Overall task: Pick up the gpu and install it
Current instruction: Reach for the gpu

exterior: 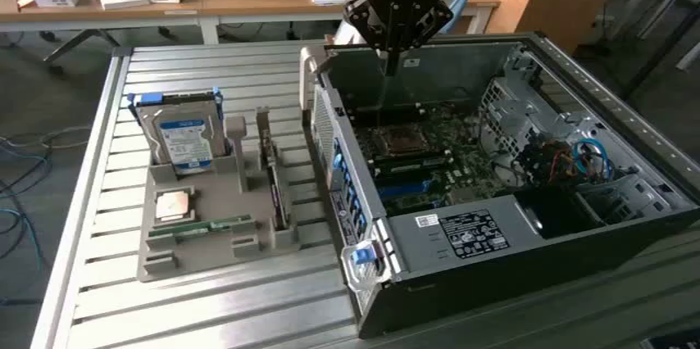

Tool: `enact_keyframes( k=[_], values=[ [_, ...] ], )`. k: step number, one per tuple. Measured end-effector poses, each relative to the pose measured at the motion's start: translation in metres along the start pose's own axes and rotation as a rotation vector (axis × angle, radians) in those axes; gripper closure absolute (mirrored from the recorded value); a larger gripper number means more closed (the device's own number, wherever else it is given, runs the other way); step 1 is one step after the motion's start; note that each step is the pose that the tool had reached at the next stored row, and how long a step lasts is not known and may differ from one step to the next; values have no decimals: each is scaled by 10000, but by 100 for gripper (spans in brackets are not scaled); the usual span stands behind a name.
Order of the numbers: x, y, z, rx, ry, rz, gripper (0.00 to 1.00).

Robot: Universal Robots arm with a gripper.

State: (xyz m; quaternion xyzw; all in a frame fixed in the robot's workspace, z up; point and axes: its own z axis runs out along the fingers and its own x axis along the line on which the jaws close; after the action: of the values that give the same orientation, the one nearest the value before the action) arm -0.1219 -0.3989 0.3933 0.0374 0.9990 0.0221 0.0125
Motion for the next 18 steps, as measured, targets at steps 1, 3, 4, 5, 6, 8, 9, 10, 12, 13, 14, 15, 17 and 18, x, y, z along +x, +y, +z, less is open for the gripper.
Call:
enact_keyframes(
  k=[1,3,4,5,6,8,9,10,12,13,14,15,17,18],
  values=[
    [0,0,0,0,0,0,89],
    [0,0,0,0,0,0,89],
    [0,0,0,0,0,0,89],
    [0,0,0,0,0,0,89],
    [0,0,0,0,0,0,89],
    [0,0,0,0,0,0,89],
    [0,0,0,0,0,0,89],
    [0,0,0,0,0,0,89],
    [0,0,0,0,0,0,89],
    [1,0,0,0,-1,1,89],
    [8,-1,1,-2,-2,3,89],
    [21,-2,0,-1,-2,2,89],
    [63,-5,-1,-1,-4,0,89],
    [88,-6,-2,0,-5,1,89]
  ],
)
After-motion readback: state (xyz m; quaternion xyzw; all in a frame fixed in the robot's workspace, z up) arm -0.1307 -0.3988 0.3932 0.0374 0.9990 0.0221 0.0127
